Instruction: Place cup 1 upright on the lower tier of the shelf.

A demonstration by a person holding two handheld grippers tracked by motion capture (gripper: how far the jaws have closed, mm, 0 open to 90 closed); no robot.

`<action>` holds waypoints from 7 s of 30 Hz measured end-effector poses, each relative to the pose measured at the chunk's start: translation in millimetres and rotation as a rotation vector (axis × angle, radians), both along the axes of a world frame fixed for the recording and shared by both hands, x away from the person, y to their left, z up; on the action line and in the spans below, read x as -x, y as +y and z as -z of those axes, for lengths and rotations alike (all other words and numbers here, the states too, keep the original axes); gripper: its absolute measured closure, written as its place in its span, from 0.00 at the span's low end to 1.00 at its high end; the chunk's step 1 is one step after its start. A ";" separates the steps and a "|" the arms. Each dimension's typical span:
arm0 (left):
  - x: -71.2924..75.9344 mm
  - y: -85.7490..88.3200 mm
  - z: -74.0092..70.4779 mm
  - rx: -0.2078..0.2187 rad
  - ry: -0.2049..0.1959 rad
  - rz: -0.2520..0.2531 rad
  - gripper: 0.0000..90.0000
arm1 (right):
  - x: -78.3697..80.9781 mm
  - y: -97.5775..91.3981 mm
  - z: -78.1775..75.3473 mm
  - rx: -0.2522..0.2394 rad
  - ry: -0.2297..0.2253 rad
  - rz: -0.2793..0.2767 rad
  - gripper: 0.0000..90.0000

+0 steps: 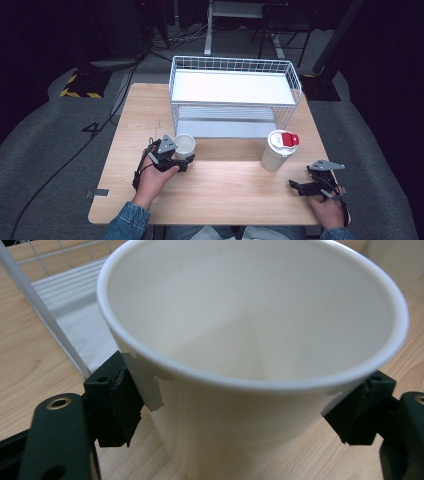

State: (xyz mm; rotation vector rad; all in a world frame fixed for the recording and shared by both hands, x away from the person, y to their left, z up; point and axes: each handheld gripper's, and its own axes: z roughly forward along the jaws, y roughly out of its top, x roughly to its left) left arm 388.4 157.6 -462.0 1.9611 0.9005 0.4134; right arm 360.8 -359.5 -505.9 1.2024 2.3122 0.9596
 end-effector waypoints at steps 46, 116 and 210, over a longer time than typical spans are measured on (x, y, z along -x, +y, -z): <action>-66.8 -76.3 -41.3 0.073 -0.071 0.006 0.24 | -0.7 0.3 0.0 0.000 0.000 0.000 0.00; -129.2 -133.8 11.9 0.064 -0.080 -0.107 0.24 | -0.6 0.3 -0.1 0.000 0.000 -0.002 0.00; 31.1 -4.7 -21.3 -0.072 -0.020 -0.047 0.17 | -0.7 0.4 -0.1 0.000 0.000 -0.001 0.01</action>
